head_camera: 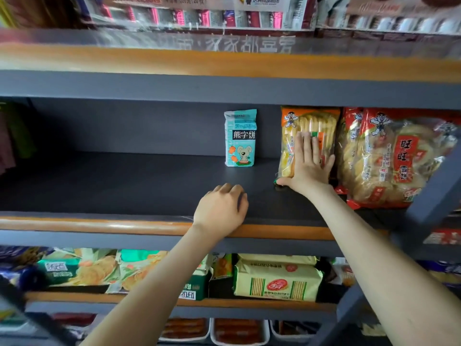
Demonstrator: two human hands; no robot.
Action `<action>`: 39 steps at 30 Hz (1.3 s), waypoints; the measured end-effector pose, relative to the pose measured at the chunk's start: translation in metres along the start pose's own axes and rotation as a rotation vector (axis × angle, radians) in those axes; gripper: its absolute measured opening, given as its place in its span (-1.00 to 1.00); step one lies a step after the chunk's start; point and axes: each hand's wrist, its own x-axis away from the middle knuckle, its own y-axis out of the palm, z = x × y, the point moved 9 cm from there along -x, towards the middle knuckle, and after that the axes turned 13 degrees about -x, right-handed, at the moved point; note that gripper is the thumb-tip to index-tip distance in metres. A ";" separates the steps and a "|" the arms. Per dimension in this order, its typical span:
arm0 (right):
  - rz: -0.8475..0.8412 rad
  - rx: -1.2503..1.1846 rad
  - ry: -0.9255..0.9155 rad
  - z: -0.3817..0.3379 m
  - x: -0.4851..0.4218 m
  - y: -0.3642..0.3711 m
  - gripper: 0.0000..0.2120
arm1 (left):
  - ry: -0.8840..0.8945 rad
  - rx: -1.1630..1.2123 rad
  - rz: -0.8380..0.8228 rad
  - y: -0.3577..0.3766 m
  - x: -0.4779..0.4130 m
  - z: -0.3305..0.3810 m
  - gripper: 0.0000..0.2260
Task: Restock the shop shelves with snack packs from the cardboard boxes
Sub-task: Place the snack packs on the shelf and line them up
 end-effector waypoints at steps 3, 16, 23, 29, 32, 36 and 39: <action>-0.060 0.019 -0.048 -0.013 0.015 -0.006 0.17 | -0.009 0.003 0.117 -0.019 0.016 0.000 -0.66; -0.349 -0.722 -1.136 -0.229 0.377 0.070 -0.53 | -0.727 -0.149 0.088 -0.084 0.372 -0.025 -0.75; -1.032 -0.650 -1.444 -0.271 0.646 0.118 -0.63 | -1.438 -0.352 -0.082 -0.146 0.688 0.070 -0.74; -1.448 -0.450 -1.630 -0.260 0.840 0.142 -0.46 | -1.917 -0.407 -0.181 -0.169 0.872 0.180 -0.77; -1.537 -0.326 -1.668 -0.256 0.912 0.170 -0.43 | -2.015 -0.362 -0.229 -0.165 0.924 0.206 -0.63; -1.327 -0.073 -1.756 -0.267 0.975 0.228 -0.46 | -2.037 -0.352 -0.254 -0.162 0.981 0.200 -0.63; -1.219 0.036 -1.795 -0.288 1.004 0.273 -0.55 | -2.087 -0.280 -0.300 -0.145 1.029 0.181 -0.65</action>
